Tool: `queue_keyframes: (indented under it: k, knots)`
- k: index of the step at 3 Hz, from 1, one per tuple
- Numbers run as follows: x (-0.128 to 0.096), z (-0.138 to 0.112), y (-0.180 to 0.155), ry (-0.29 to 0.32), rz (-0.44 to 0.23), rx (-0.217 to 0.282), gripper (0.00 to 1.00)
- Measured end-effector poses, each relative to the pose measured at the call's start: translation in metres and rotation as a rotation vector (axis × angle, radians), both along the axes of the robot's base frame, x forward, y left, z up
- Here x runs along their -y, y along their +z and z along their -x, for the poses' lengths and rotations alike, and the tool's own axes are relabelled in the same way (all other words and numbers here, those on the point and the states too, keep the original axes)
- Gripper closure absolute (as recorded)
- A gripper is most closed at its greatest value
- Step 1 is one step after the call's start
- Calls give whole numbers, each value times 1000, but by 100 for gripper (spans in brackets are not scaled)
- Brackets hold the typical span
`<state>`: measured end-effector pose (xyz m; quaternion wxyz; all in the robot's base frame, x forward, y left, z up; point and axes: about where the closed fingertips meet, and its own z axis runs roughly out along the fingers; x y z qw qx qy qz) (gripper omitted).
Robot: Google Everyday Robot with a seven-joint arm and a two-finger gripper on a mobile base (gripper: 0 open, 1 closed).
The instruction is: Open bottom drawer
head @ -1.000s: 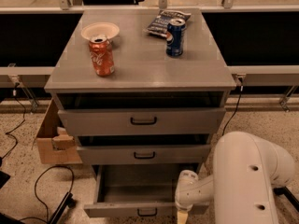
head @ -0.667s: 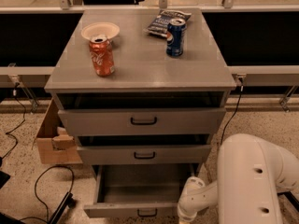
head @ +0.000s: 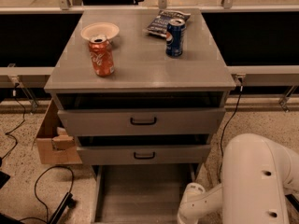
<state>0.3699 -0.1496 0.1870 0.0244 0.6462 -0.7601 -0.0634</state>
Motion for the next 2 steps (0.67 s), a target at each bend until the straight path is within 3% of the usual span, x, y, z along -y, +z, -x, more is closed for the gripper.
queue_keyframes:
  k: [1, 2]
  knots:
    - [0, 0, 0, 0, 0, 0, 95]
    - [0, 0, 0, 0, 0, 0, 100]
